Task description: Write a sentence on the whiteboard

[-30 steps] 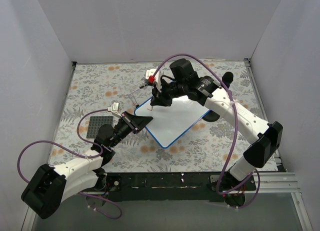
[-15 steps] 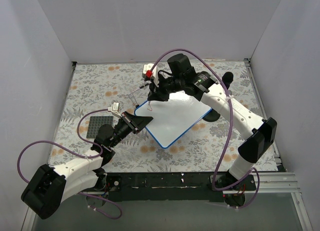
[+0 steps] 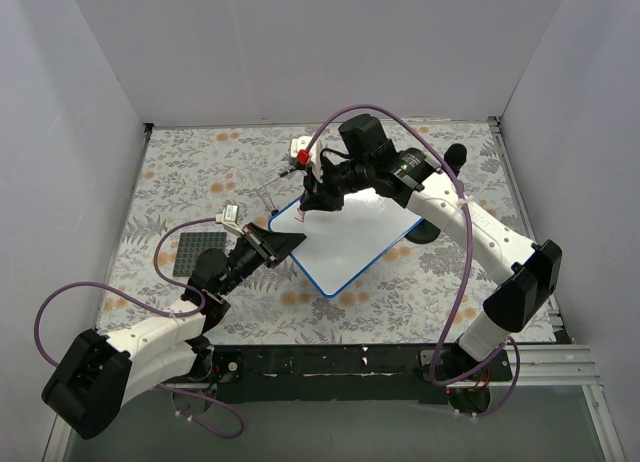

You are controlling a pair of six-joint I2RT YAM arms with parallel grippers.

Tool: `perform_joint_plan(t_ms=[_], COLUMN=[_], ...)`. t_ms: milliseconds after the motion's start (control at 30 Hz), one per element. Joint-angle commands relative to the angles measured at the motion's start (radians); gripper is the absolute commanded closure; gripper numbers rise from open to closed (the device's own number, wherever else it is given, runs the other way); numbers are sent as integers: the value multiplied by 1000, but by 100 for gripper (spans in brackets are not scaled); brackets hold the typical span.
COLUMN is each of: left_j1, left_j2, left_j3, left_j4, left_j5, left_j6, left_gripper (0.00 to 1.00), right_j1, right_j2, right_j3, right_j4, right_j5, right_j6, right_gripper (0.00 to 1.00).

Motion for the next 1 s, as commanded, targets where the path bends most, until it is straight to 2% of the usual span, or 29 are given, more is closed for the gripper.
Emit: perform_joint_plan(t_ms=[0,433,700,967], left_j1=[-4,-4,-5,-4], left_j2=[-47,-42,-36,-32], left_j3=[37,34,34,30], left_j4=[116,120,128,137], left_j5=[-8,-11,-2,6], left_j6=[-13,-13,-11,-13], left_gripper=[100,100,100,100], right_j1=[-3,-3,-17,-37], right_j2=[-39,-123,-61,-13], right_j3=[-28,-131,7,36], right_j4=[-12,-32,-29,-26], right_j5=[-22,-63,-54,-37], right_j6=[-16,-33,-26,-25], right_gripper=[99,99,99,99])
